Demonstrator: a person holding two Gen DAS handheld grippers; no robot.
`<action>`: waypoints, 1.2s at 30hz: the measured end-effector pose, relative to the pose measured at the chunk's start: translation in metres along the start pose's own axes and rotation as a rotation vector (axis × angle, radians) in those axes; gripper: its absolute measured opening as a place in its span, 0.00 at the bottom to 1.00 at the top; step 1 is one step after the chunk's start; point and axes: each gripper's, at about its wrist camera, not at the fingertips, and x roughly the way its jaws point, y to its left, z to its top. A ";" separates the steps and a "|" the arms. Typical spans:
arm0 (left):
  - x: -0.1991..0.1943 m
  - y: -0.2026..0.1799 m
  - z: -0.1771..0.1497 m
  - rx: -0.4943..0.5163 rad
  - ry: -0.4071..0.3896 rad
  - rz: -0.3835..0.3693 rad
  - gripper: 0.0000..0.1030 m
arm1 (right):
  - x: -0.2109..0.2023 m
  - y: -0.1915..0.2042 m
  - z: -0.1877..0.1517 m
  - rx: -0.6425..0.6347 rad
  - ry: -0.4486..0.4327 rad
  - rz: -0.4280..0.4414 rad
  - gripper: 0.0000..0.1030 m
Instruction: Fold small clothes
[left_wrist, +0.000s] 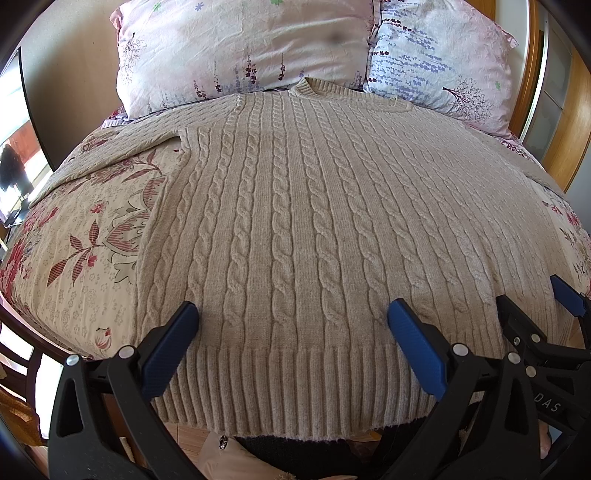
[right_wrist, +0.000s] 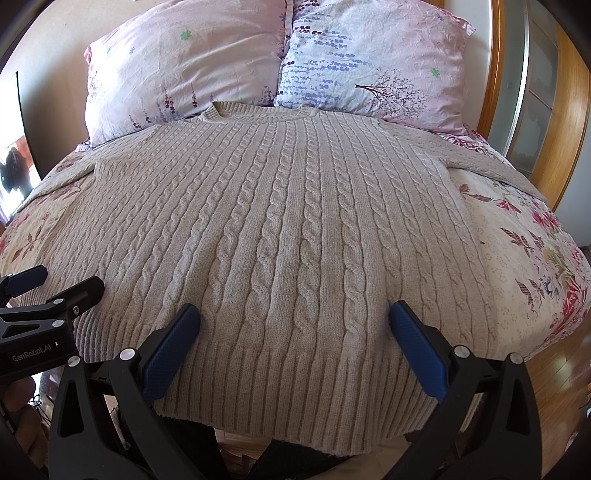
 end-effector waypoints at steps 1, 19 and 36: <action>0.000 0.000 0.000 0.000 0.000 0.000 0.98 | 0.000 0.000 0.000 0.000 0.000 0.000 0.99; 0.000 0.000 0.000 0.000 -0.001 0.000 0.98 | 0.000 0.000 0.000 0.000 0.000 0.000 0.99; 0.002 -0.001 0.006 0.006 0.021 -0.002 0.98 | 0.004 0.000 0.005 -0.023 0.026 0.012 0.99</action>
